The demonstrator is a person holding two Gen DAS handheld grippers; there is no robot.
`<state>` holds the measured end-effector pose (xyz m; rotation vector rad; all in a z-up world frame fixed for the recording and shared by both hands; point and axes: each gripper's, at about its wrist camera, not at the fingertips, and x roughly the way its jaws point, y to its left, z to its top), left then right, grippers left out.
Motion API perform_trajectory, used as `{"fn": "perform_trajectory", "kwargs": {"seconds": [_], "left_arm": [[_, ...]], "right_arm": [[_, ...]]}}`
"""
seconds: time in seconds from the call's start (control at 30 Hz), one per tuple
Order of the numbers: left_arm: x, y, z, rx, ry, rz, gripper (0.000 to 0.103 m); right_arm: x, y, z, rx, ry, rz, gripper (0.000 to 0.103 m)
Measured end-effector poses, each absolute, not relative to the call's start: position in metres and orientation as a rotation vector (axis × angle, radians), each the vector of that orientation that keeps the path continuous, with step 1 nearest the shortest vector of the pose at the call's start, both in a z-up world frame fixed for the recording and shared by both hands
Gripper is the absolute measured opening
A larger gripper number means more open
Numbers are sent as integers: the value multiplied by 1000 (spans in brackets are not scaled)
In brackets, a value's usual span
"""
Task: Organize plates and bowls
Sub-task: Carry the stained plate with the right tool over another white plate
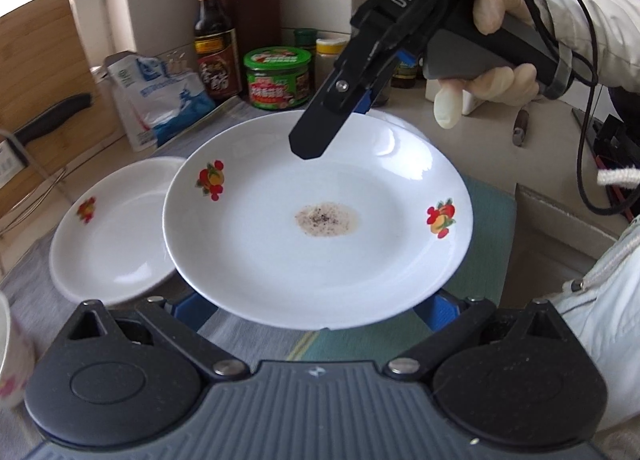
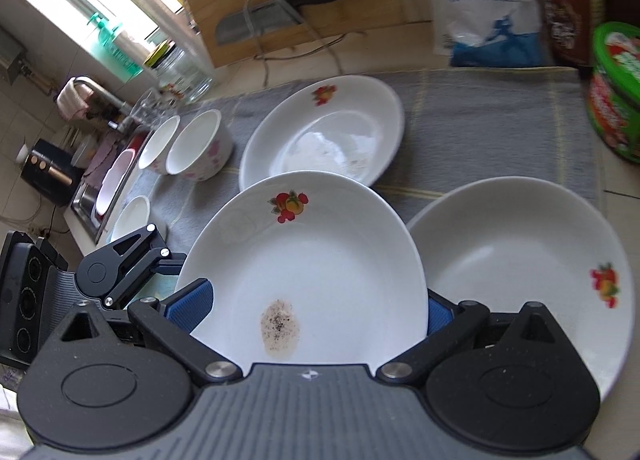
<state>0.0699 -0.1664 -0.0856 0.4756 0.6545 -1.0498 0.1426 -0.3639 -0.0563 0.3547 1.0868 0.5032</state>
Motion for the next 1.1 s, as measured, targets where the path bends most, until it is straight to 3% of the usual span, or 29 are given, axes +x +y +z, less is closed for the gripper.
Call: {"fn": "perform_trajectory", "kwargs": {"seconds": [0.57, 1.1], "left_arm": [[83, -242, -94, 517, 688, -1090, 101], [92, -264, -99, 524, 735, -1096, 101]], "right_arm": [[144, -441, -72, 415, 1071, 456, 103], [150, -466, -95, 460, 1102, 452, 103]]}}
